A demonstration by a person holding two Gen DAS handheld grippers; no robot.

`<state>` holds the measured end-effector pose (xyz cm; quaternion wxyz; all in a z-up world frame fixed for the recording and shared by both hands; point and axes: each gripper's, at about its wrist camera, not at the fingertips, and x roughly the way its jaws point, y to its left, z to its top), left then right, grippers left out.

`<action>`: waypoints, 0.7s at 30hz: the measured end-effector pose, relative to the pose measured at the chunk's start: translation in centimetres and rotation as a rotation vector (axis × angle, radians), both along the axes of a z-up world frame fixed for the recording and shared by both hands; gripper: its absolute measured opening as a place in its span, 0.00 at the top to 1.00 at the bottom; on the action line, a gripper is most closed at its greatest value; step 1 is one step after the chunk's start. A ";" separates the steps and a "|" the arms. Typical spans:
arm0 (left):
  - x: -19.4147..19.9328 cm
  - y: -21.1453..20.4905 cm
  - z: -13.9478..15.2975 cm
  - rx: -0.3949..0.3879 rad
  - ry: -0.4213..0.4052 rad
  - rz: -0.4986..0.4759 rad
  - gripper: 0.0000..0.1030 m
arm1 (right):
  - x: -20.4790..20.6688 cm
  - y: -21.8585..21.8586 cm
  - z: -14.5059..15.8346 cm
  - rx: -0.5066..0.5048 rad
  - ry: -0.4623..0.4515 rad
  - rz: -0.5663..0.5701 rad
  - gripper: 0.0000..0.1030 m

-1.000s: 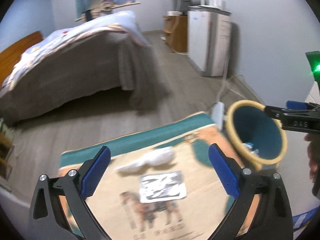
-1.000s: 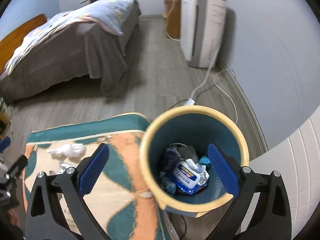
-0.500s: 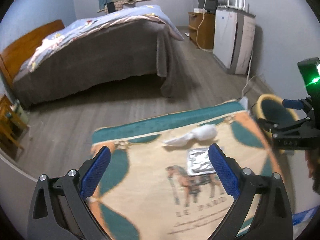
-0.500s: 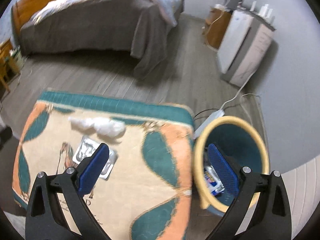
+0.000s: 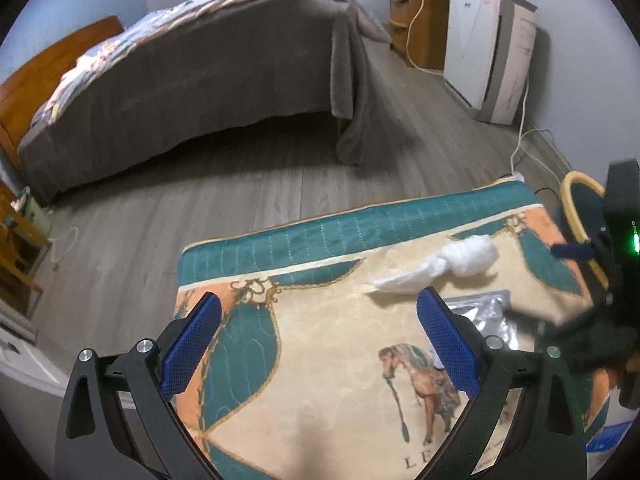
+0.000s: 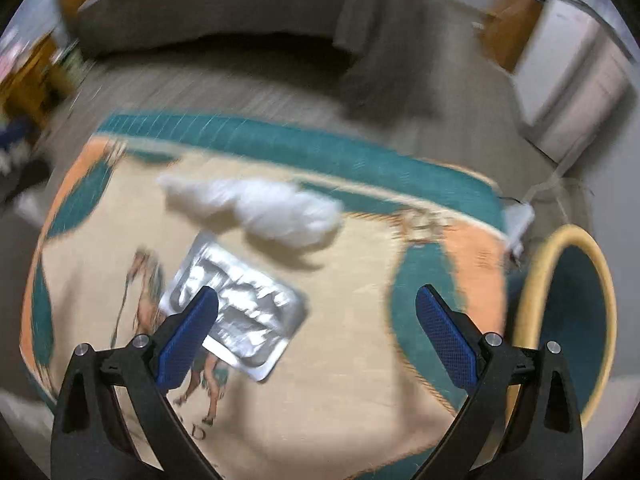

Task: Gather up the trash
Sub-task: 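Lower the right tool onto the silver foil tray and close on it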

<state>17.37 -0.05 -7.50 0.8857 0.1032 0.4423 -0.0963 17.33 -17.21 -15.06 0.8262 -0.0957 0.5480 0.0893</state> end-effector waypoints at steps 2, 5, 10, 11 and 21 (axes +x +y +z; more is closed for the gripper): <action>0.7 0.4 -0.2 -0.006 0.003 0.009 0.06 | -0.3 1.3 -1.3 -0.010 0.050 0.097 0.06; 1.3 0.9 -0.2 -0.033 0.015 0.026 0.06 | -0.8 3.0 -2.9 -0.053 0.097 0.191 0.06; 2.4 1.7 -0.7 -0.071 0.046 0.047 0.06 | -0.7 5.0 -4.2 -0.132 0.088 0.258 0.06; 2.5 1.7 -0.8 -0.075 0.049 0.049 0.06 | -0.6 5.1 -4.2 -0.131 0.083 0.256 0.06; 3.8 2.1 -1.8 -0.091 0.082 0.056 0.06 | 1.6 6.0 -4.5 -0.092 0.070 0.265 0.06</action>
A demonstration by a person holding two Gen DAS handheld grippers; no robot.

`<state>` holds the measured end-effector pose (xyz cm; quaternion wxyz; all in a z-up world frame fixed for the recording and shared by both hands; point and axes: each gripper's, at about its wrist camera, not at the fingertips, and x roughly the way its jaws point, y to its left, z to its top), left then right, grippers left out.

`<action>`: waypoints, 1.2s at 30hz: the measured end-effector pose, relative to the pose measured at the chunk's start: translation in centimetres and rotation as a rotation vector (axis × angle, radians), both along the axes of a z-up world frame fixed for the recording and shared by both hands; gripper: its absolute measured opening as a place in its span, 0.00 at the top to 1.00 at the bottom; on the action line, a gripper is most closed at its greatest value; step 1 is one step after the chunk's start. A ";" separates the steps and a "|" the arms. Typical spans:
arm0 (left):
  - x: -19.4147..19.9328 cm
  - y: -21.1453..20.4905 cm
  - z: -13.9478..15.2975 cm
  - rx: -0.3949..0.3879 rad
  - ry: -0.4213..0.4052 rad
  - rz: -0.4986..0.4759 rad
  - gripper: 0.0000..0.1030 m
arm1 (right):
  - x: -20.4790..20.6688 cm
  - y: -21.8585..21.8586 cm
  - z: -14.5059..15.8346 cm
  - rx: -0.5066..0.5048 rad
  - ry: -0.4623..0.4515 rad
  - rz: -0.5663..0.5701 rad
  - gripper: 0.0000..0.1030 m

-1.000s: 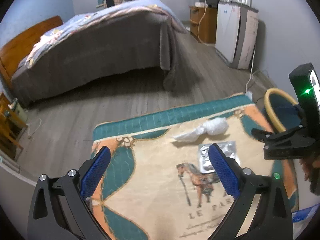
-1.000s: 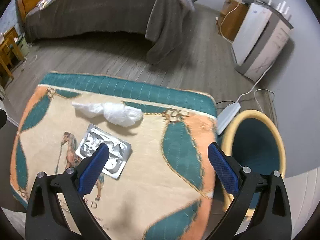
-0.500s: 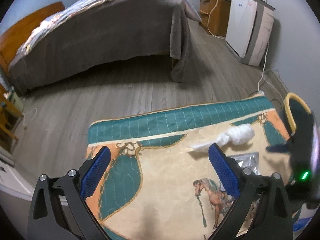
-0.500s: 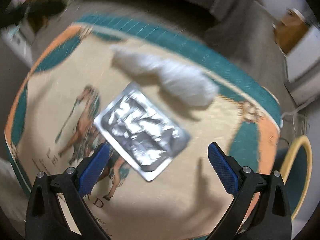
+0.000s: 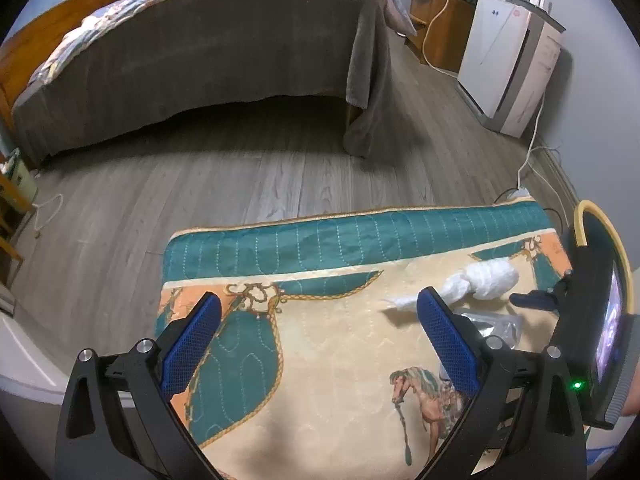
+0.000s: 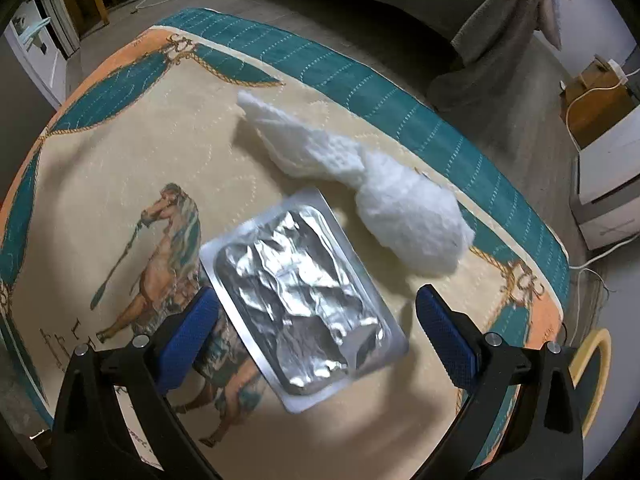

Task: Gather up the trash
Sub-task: 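Lower the right tool onto the silver foil tray and close on it, then grasp the white plastic bag with the left tool while the right tool holds the foil tray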

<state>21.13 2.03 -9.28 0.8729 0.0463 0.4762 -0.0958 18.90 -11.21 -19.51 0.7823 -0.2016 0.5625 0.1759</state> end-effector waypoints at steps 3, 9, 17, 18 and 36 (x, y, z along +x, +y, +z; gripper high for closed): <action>0.2 -0.1 -0.2 0.000 0.009 -0.001 0.06 | 0.6 -0.2 -0.3 0.044 0.034 -0.011 0.08; 0.6 -1.7 -0.9 0.004 0.028 -0.027 0.06 | 0.0 -2.1 0.8 0.086 0.058 -0.005 0.33; 0.8 -5.5 -2.3 0.010 0.053 -0.130 0.06 | -1.3 -7.4 4.1 0.022 0.076 -0.166 0.33; 0.9 -6.3 -2.7 0.013 0.061 -0.152 0.06 | -1.4 -8.2 4.4 0.020 0.077 -0.210 0.33; -0.2 -15.6 -6.7 0.068 0.085 -0.438 0.40 | 1.7 -13.0 2.8 -0.056 0.072 -0.391 0.33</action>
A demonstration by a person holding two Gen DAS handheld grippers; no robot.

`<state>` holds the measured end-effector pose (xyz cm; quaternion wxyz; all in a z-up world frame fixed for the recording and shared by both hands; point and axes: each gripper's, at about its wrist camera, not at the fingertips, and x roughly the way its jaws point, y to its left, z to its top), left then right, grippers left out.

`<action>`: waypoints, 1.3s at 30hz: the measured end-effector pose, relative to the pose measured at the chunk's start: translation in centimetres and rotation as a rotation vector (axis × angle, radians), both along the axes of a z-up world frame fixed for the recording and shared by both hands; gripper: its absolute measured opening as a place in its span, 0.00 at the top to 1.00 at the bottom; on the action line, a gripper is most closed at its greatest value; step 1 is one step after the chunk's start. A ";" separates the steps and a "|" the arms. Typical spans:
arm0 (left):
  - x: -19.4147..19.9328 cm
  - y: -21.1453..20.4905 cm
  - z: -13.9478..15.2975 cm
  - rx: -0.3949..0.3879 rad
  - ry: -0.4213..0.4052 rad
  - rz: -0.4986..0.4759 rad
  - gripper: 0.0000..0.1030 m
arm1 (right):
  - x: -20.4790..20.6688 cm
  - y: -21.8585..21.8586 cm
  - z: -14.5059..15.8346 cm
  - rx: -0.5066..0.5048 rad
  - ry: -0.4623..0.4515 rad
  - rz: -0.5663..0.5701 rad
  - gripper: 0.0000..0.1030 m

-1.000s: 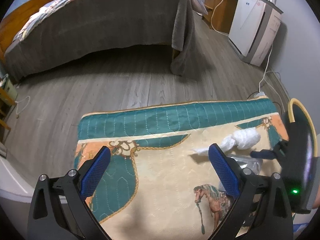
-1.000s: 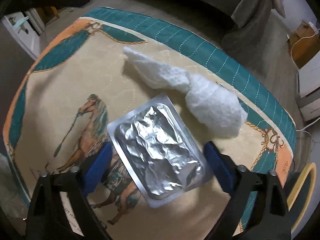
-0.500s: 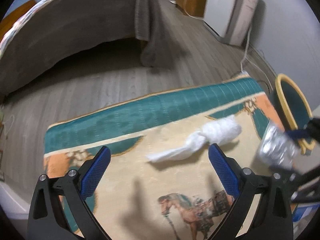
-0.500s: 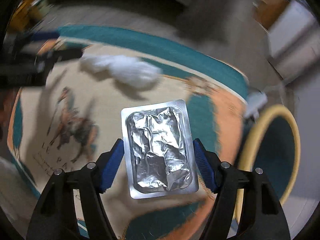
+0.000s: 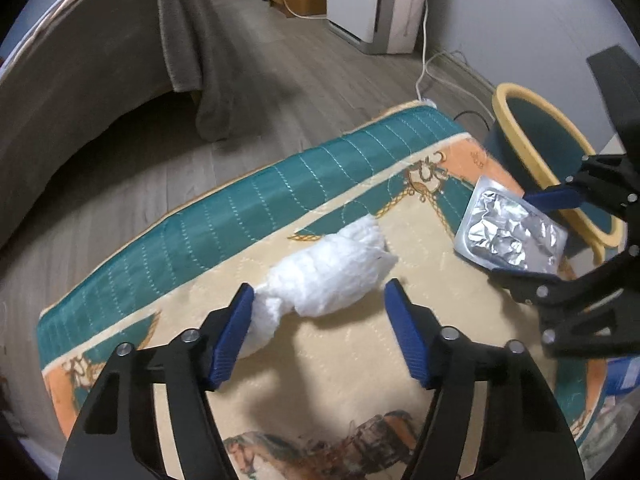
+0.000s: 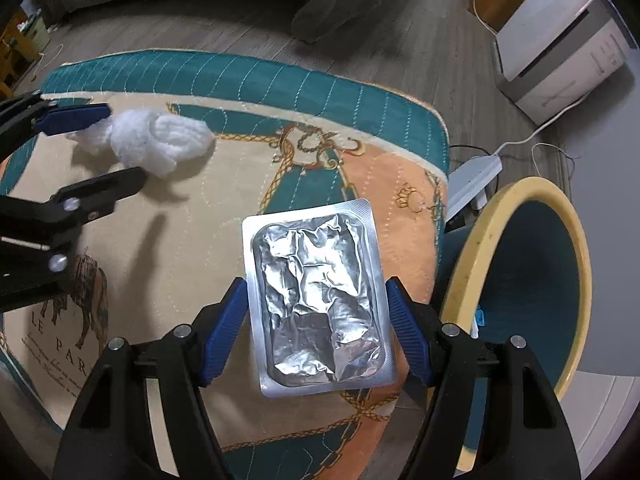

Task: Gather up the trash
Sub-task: 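Grasp the white plastic bag with the left tool while the right tool holds the foil tray, then carry bag and foil tray over the wastebasket and open both tools to drop them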

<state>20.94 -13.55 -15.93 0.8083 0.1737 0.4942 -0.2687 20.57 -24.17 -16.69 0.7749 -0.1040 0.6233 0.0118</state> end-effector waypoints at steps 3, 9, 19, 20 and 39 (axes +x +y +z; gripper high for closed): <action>0.0 -0.2 -0.7 0.042 -0.002 -0.003 0.60 | 0.0 0.4 -0.1 0.012 0.014 0.016 0.33; -0.8 0.8 -0.6 0.094 0.005 0.011 0.76 | -2.0 0.7 -0.5 0.039 0.050 0.044 0.33; -4.6 4.0 0.9 0.087 0.046 0.079 0.77 | -6.3 3.3 -1.1 0.035 0.081 0.021 0.33; -5.0 4.2 0.9 0.084 0.065 0.091 0.77 | -6.7 3.5 -1.3 0.030 0.086 0.019 0.33; -7.8 3.3 -0.1 0.166 0.085 0.134 0.50 | -8.9 2.7 -1.1 0.051 0.097 0.056 0.34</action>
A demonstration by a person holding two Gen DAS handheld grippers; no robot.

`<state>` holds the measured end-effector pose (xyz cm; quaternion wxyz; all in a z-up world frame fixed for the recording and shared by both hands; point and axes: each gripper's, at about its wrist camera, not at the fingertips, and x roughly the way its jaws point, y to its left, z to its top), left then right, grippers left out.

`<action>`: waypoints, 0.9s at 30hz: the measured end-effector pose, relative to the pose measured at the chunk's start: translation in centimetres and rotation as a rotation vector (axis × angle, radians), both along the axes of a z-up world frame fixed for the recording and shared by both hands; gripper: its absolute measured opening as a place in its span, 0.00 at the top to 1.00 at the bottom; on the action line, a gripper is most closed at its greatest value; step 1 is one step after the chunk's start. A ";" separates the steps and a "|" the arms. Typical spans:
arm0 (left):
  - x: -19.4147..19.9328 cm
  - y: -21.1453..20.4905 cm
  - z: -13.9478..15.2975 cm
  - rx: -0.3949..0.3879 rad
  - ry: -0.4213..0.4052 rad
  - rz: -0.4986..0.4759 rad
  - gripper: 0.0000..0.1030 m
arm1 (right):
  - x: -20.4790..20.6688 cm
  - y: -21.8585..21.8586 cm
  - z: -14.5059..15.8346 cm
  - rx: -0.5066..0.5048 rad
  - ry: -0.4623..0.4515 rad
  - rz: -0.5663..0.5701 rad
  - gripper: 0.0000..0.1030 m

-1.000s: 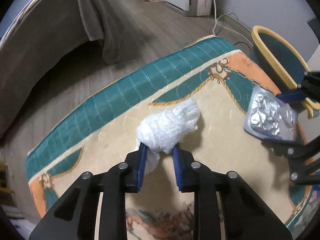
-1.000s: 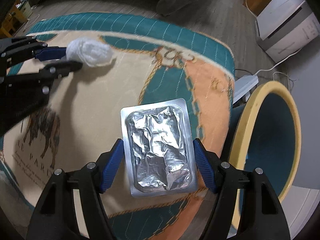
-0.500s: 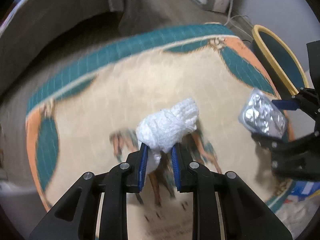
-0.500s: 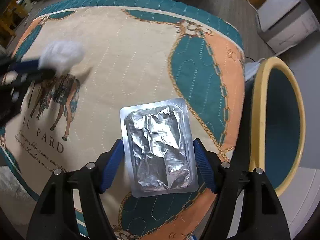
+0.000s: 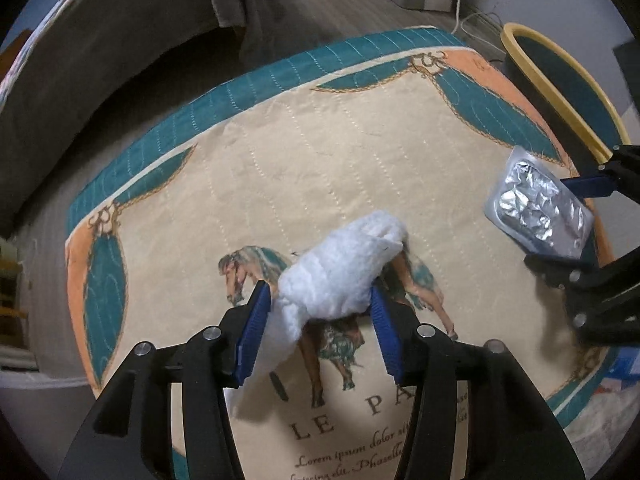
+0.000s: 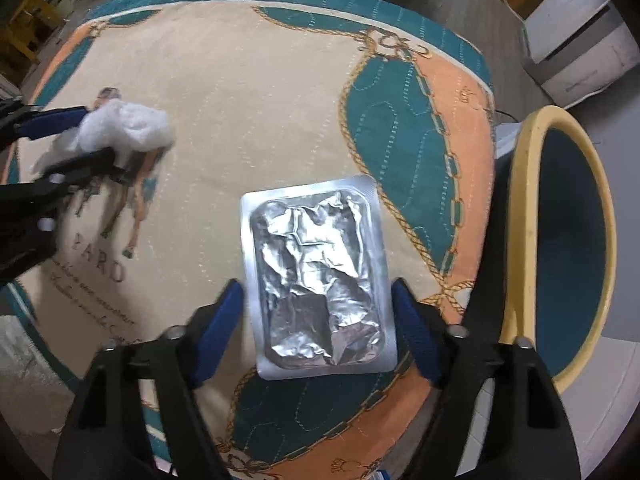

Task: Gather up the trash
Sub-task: 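Carry bag and foil tray over the wastebasket and open both tools to drop them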

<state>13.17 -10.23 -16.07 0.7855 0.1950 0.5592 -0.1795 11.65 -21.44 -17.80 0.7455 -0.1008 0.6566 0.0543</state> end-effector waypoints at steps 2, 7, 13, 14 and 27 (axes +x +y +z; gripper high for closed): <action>0.1 -0.3 -0.2 0.002 0.002 -0.008 0.55 | 0.2 -1.1 0.2 0.004 -0.004 0.007 0.34; -0.2 -0.4 0.3 0.005 -0.032 -0.018 0.68 | -0.1 -1.7 2.3 0.023 -0.052 0.009 0.35; -0.1 -1.7 3.4 -0.046 -0.102 -0.018 0.68 | -0.9 -4.2 6.3 0.035 -0.148 -0.038 0.35; -0.2 -2.1 3.9 -0.050 -0.113 -0.024 0.68 | -1.1 -4.8 7.0 0.030 -0.167 -0.046 0.35; -0.5 -8.7 8.8 -0.145 -0.188 -0.105 0.68 | -2.1 -13.0 11.1 0.006 -0.290 -0.191 0.34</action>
